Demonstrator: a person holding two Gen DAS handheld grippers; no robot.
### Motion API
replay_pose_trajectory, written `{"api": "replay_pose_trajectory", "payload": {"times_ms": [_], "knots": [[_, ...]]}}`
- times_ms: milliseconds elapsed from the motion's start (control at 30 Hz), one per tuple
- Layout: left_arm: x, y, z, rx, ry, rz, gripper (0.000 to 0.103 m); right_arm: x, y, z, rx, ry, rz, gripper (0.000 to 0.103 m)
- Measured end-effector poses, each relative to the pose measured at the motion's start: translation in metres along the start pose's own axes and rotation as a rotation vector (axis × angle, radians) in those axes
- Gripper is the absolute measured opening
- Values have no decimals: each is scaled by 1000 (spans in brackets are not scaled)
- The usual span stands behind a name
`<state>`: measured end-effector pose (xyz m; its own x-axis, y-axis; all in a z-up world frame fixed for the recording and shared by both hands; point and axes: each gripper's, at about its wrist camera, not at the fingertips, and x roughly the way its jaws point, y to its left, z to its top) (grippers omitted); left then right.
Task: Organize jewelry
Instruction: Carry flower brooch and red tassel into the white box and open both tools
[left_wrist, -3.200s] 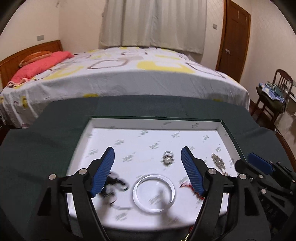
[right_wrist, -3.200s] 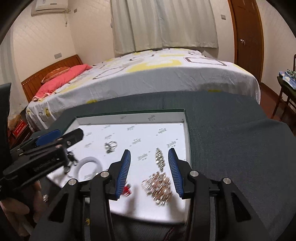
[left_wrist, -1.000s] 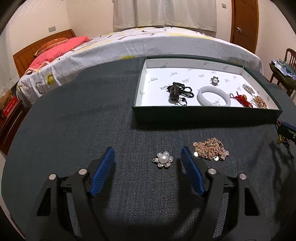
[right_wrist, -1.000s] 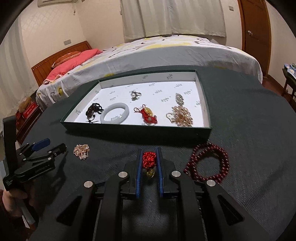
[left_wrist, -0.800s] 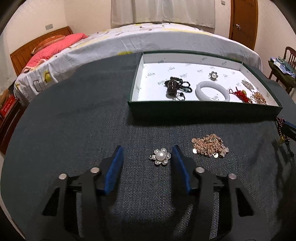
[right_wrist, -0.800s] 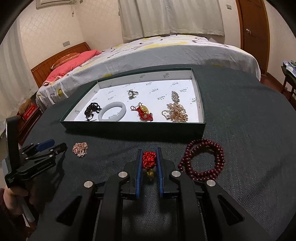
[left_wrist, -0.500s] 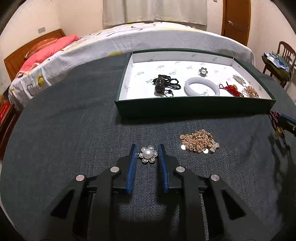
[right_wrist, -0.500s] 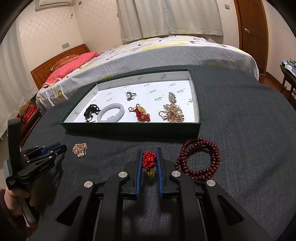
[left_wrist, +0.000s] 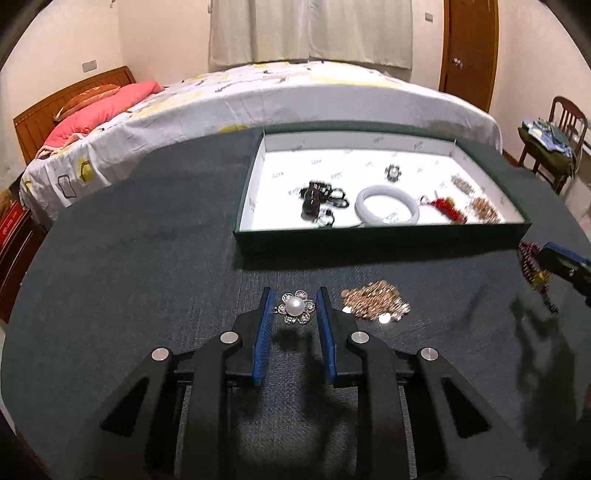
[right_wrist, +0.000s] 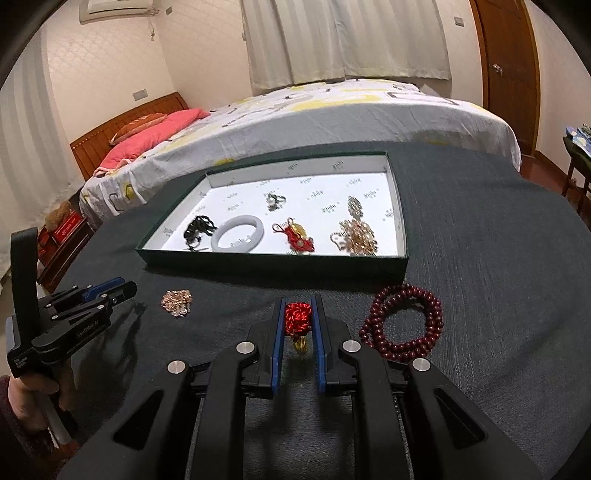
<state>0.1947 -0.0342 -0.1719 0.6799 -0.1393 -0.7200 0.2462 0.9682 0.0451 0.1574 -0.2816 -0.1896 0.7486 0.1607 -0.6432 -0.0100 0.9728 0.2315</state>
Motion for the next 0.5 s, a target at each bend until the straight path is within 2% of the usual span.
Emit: {"api": "replay_pose_trajectory", "payload": {"times_ms": [333,500], "knots": [[-29,-7,24,-22,-90,-33,23,-19,19,23,-42,-70,22,14],[-32,-13,49,-32,-142,-51,23,-24,28,45,-81,-123,23,14]]}}
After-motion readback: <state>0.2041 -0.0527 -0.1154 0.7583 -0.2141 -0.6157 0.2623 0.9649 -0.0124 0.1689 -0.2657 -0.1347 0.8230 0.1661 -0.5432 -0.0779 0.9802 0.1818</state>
